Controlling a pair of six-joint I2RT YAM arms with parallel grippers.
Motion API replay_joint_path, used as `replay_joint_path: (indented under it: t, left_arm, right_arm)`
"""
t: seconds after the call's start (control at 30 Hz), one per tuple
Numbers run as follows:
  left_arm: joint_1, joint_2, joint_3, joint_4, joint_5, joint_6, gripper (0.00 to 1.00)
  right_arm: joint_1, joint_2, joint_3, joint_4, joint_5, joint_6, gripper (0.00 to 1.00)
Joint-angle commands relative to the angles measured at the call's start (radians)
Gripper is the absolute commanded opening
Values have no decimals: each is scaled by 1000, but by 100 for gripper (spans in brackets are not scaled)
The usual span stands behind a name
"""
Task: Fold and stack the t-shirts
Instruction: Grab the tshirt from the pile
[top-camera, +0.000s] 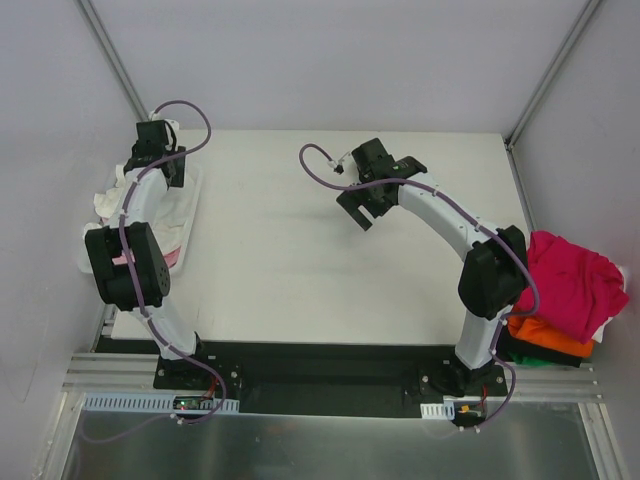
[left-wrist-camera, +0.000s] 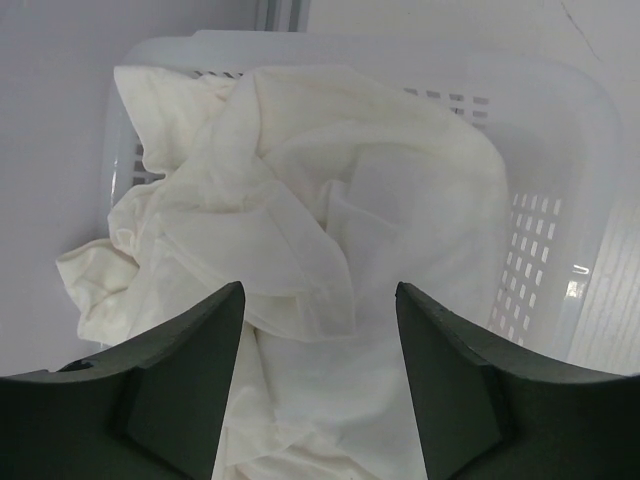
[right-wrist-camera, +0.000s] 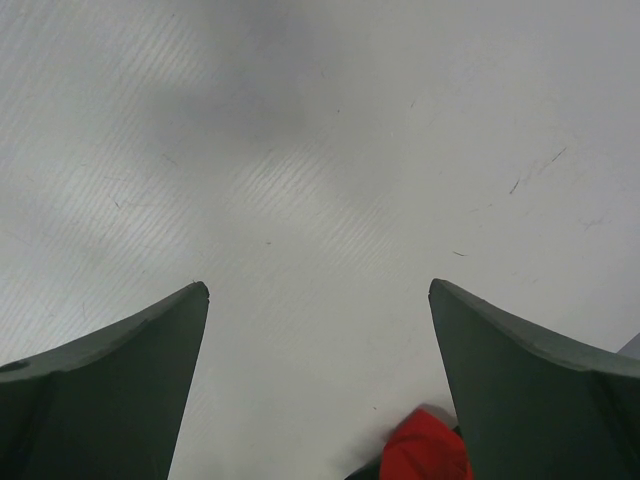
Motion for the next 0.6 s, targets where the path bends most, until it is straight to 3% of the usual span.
replay_joint_path:
  t: [0.0, 0.37, 0.47, 0.57]
  left_arm:
    - [26, 31, 63, 6, 4, -11, 61]
    - [70, 82, 78, 7, 18, -7, 54]
    - [75, 87, 75, 6, 23, -13, 42]
    - [75, 85, 66, 7, 35, -14, 22]
  right_arm:
    - [2, -12, 20, -25, -13, 8, 96]
    - [4, 2, 25, -32, -22, 6, 96]
    - [4, 4, 23, -32, -23, 6, 96]
    - [5, 8, 23, -35, -25, 5, 96]
